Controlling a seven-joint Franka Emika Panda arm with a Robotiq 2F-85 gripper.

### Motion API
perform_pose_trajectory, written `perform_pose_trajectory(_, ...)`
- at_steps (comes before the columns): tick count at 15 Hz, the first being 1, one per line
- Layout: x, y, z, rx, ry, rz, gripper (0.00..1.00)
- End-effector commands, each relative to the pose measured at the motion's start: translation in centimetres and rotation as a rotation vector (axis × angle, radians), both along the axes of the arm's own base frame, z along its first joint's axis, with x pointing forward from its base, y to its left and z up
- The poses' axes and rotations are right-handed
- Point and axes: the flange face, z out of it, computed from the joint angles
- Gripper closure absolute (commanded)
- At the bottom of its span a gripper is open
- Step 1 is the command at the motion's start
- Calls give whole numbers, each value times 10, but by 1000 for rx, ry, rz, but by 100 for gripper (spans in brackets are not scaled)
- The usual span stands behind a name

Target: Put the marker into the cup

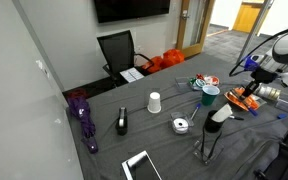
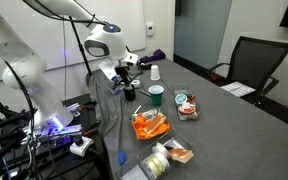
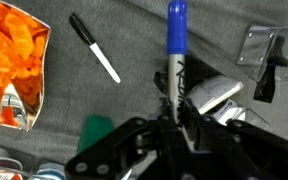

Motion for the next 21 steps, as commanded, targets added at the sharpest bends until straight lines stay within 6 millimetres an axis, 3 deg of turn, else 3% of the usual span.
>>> perform_pose_trajectory(1,3,-5,12,20,-131,-19,96)
perform_pose_trajectory(14,39,-46,41,-4,-542,-160,96)
perform_pose_trajectory(17,57,-54,33,0,-607,-209,96)
perform_pose_trajectory(21,80,-61,-4,-32,-645,-250,96)
